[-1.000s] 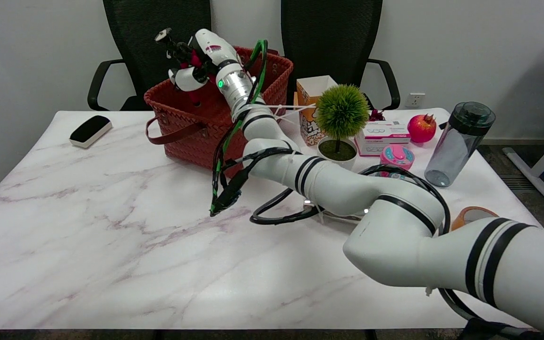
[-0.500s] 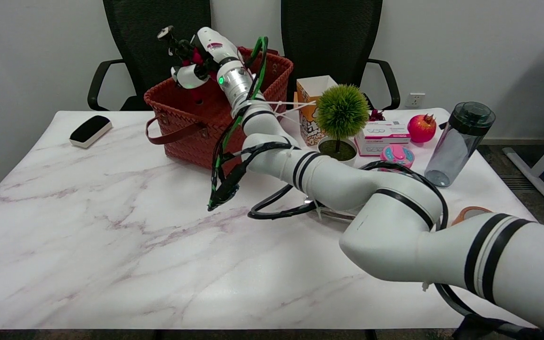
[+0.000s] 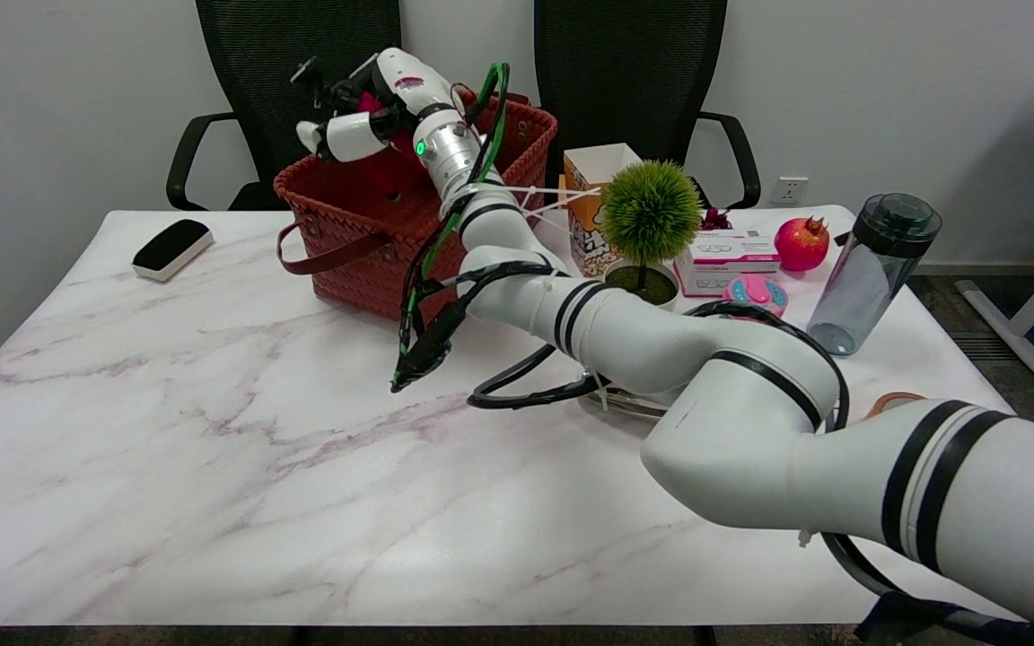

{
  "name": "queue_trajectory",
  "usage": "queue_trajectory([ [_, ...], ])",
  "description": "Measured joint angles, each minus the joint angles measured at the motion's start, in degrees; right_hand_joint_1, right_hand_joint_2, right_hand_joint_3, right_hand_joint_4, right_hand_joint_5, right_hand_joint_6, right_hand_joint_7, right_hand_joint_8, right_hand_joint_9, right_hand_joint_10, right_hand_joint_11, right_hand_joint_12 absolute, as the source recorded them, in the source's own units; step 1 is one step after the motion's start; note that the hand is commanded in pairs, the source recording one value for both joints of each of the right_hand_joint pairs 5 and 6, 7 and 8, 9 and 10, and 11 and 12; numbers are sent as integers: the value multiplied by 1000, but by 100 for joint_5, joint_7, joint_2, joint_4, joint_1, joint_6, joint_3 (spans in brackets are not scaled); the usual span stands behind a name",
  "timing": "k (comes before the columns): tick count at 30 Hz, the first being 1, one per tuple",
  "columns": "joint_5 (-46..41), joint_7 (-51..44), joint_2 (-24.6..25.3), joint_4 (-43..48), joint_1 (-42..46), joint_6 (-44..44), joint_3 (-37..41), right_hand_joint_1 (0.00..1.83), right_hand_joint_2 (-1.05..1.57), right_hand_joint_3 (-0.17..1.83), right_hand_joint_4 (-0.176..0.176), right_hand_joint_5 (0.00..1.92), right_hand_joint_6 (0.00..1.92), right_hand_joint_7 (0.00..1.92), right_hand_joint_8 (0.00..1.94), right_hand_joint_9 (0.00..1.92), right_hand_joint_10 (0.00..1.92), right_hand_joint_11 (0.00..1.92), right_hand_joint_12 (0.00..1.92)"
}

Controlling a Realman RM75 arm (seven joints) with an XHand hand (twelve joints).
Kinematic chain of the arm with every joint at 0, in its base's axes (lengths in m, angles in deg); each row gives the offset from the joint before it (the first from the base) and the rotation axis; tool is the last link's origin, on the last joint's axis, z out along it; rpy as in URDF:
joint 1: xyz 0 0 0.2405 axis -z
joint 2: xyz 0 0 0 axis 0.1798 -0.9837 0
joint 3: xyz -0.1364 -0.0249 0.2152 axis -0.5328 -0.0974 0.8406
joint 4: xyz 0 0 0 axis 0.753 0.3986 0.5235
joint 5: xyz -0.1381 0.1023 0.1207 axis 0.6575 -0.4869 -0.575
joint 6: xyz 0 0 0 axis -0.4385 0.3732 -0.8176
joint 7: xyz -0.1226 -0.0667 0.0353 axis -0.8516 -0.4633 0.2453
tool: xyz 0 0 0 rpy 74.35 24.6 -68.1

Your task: Place the flexible tripod into the brown storage basket.

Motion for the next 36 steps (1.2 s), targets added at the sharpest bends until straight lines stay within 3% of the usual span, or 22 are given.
queue_trajectory([
  [1,0,-8,1,-4,-2,3,5,971,44,815,0,527,527,1374,1374,1235,1235,1757,1757],
  [3,-1,-23,1,-13,-9,15,13,1001,23,725,0,378,378,1083,1083,766,766,1342,1342],
  [5,-2,-32,1,-16,-12,23,18,974,-15,692,0,185,185,625,625,408,408,697,697],
  [6,-2,-41,1,-17,-12,34,21,964,-28,655,0,141,141,494,494,333,333,494,494],
  [7,-2,-47,1,-18,-13,41,22,947,-51,624,0,69,69,388,388,216,216,149,149],
  [8,-1,-50,1,-18,-13,44,23,930,-68,575,0,9,9,302,302,109,109,2,2],
  [10,3,-60,-1,-19,-14,57,26,917,-64,513,0,0,0,167,167,5,5,0,0],
  [13,11,-69,-5,-19,-15,65,27,896,-48,407,0,0,0,0,0,0,0,0,0],
  [17,15,-80,-9,-19,-15,83,28,844,-79,378,0,0,0,0,0,0,0,0,0],
  [20,19,-88,-15,-15,-15,86,24,762,-90,107,0,0,0,0,0,0,0,0,0],
  [23,26,-92,-25,12,-15,89,20,711,-82,-26,0,0,0,0,0,0,0,0,0],
  [36,-57,-78,-399,1130,418,183,17,660,134,-175,0,0,0,0,0,0,0,0,0],
])
